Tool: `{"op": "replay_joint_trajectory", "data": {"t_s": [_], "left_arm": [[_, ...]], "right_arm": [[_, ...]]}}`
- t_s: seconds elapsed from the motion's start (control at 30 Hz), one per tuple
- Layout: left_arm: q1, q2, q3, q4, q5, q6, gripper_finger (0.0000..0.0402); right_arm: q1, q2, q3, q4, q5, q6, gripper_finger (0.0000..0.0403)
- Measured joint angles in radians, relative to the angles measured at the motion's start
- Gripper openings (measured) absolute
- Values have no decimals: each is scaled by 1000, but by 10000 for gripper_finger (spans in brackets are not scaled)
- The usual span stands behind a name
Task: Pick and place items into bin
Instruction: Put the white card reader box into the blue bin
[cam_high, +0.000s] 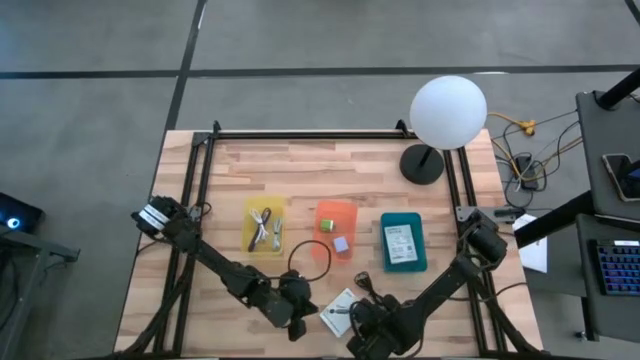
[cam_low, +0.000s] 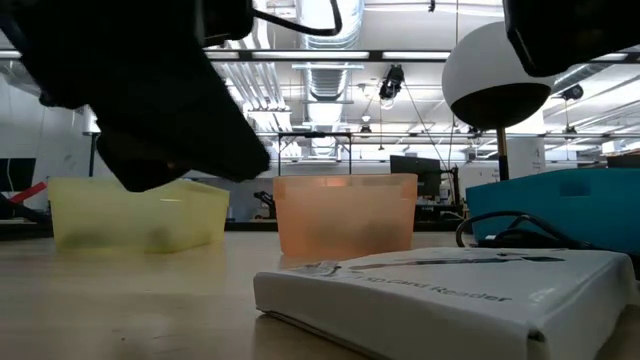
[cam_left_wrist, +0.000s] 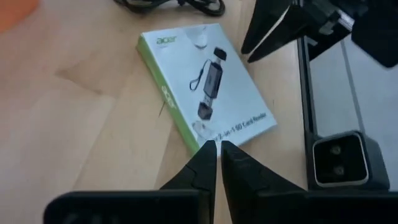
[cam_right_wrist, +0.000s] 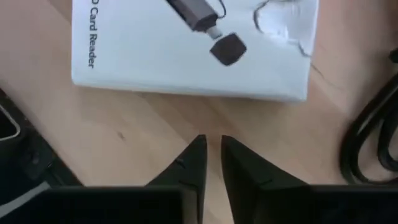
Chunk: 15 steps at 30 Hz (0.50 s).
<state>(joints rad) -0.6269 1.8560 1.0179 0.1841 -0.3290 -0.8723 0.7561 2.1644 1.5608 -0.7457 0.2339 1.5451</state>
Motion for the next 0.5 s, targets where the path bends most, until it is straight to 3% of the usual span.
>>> {"op": "replay_joint_trajectory", "data": {"t_s": [0.17, 0.5], "left_arm": [[12, 28, 31, 3, 11, 35, 8], [19, 84, 34, 19, 19, 41, 8]], "right_arm": [[-10, 3, -2, -7, 76, -15, 27], [-43, 3, 15, 3, 95, -115, 29]]}}
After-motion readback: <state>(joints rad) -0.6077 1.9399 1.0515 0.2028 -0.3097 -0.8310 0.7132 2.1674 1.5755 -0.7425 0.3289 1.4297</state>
